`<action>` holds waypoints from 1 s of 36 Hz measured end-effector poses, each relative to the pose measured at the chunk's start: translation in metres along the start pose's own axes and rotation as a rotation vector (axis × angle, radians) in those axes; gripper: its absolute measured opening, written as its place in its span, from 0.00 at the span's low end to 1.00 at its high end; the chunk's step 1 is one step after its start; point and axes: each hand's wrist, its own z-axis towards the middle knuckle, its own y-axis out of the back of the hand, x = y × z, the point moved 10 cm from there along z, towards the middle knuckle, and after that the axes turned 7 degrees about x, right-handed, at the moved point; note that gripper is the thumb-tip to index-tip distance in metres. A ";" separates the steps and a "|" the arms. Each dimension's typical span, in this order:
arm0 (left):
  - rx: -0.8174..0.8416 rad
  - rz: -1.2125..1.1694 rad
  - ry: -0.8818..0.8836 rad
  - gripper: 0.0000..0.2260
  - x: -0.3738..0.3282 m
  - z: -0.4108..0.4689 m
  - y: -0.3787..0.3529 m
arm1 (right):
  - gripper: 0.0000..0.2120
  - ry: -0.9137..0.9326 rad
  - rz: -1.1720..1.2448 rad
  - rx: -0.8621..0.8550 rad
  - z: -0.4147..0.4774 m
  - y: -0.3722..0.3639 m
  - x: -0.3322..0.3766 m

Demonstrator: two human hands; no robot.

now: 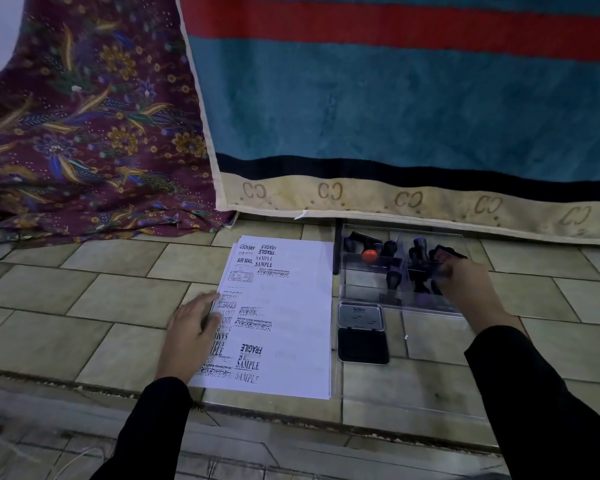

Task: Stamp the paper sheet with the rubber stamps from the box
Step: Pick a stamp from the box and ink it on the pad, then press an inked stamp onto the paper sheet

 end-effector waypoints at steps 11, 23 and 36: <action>0.013 -0.005 -0.007 0.15 0.000 -0.001 0.000 | 0.09 0.192 -0.213 0.068 -0.001 -0.030 0.086; 0.034 -0.014 -0.006 0.18 0.004 0.001 -0.002 | 0.11 0.178 -0.299 0.060 0.000 -0.031 0.099; 0.020 -0.281 0.040 0.15 0.015 0.000 -0.001 | 0.14 0.414 0.321 -0.182 -0.055 0.027 0.105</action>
